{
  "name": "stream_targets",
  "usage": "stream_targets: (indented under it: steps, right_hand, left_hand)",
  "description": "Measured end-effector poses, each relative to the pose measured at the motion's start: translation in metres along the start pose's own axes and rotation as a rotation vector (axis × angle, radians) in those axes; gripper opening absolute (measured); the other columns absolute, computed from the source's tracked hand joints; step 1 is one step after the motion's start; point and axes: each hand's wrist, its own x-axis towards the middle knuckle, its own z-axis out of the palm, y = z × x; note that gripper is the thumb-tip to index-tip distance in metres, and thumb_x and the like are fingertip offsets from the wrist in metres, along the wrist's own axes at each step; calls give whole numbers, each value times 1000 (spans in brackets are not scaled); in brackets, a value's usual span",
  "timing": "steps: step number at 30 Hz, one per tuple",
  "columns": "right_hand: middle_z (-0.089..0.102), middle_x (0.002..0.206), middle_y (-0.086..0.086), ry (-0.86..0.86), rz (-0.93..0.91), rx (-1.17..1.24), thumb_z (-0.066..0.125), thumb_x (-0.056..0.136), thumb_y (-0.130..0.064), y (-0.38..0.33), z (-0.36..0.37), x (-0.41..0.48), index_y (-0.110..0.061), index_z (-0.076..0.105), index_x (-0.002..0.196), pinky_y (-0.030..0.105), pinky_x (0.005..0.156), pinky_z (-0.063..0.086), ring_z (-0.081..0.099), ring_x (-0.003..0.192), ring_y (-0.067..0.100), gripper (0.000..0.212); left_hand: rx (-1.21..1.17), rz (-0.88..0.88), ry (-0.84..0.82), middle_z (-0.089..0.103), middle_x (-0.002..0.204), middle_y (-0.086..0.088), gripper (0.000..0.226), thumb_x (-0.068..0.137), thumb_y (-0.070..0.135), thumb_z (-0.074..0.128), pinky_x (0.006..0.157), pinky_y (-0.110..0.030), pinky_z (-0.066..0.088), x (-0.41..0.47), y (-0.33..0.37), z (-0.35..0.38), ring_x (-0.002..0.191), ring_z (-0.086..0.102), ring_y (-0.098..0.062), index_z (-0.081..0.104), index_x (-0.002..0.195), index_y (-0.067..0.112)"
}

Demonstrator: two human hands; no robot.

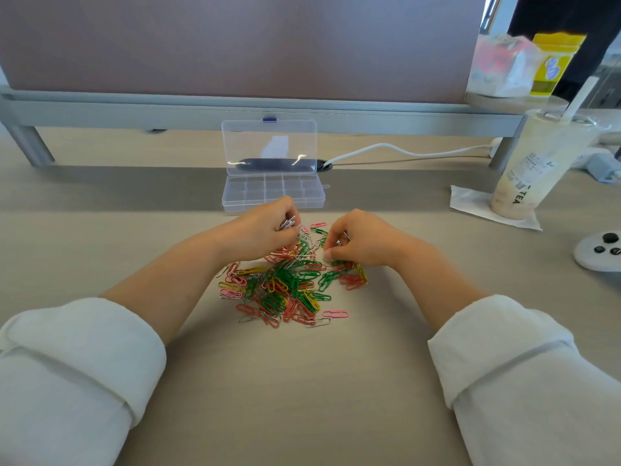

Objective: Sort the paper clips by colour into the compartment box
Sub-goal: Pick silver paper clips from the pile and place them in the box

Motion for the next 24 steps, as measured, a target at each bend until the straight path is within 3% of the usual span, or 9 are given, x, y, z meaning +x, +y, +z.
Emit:
stream_targets:
  steps: [5, 8, 15, 21, 24]
  right_hand:
    - [45, 65, -14, 40, 23, 55, 68, 83, -24, 2, -5, -1, -14, 71, 90, 14, 52, 30, 43, 61, 1, 12]
    - [44, 61, -14, -13, 14, 27, 72, 79, -22, 1, -9, -4, -15, 73, 88, 11, 48, 30, 42, 57, 2, 11]
    - [46, 62, -13, -42, 8, -3, 71, 80, -22, -4, -4, -2, -13, 73, 90, 14, 51, 31, 43, 58, 2, 13]
    - [45, 64, -14, 30, 5, 60, 68, 83, -23, -3, -6, -3, -15, 72, 93, 13, 52, 30, 43, 60, 1, 13]
    - [44, 61, -15, -36, 19, 27, 74, 77, -23, -1, -10, -6, -16, 73, 89, 15, 51, 30, 42, 57, 2, 14]
  left_hand:
    - [-13, 3, 1, 61, 82, -2, 26, 96, 17, 40, 65, -32, 41, -1, 1, -1, 66, 51, -19, 48, 118, 30]
    - [-17, -28, 5, 51, 71, 5, 24, 95, 12, 37, 56, -25, 35, 0, 3, 0, 59, 44, -10, 54, 106, 24]
    - [-45, -55, -2, 44, 62, 3, 32, 92, 5, 34, 55, -27, 31, 3, 5, 4, 56, 38, -11, 51, 73, 23]
    - [-102, -64, 54, 43, 61, 1, 32, 88, 2, 34, 61, -28, 33, 2, 4, 4, 59, 38, -13, 46, 60, 12]
    - [-136, -57, 72, 40, 62, -2, 33, 88, 5, 33, 62, -30, 32, 2, 3, 5, 58, 35, -15, 42, 57, 11]
